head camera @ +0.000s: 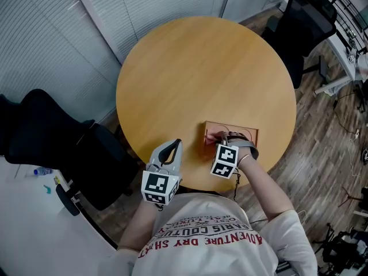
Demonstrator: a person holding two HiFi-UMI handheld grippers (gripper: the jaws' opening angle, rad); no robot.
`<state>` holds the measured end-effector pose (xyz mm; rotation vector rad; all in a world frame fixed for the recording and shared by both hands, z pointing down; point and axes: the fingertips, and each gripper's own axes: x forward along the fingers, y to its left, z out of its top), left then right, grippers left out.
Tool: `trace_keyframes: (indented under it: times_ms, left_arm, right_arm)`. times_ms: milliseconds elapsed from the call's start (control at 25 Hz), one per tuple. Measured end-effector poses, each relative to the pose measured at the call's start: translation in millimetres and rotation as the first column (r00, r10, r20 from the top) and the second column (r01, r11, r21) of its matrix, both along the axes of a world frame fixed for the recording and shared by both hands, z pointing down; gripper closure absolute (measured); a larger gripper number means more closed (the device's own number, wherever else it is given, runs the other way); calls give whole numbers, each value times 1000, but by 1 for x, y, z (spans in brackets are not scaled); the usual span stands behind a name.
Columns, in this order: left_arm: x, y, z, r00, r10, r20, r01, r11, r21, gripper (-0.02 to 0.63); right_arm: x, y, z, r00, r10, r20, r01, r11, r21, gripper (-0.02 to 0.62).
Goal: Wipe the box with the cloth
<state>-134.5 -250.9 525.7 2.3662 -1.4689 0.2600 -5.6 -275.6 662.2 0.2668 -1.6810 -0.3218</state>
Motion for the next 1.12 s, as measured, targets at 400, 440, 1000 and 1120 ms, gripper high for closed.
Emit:
trace_keyframes:
  times_ms: [400,440,1000,1120]
  left_arm:
    - [1,21,3,1000,-18,1,18,1000,-14,597]
    - [2,23,3,1000,-21,1,21,1000,-16,597]
    - [17,53,3,1000,-5,2,5,1000,-28,597]
    - [20,54,0,1000,4,4,-4,1000,-14,597]
  right_arm:
    - [-2,34,-1,1000,-9,13,10,999,-51,563]
    - [-1,37,-2,1000,-12,16,13,998,-57,563]
    - [-4,98,-3,994,32,101,-8,974,-226,563]
    - [-3,108,-8,991,55,123,-22,966,-257,563]
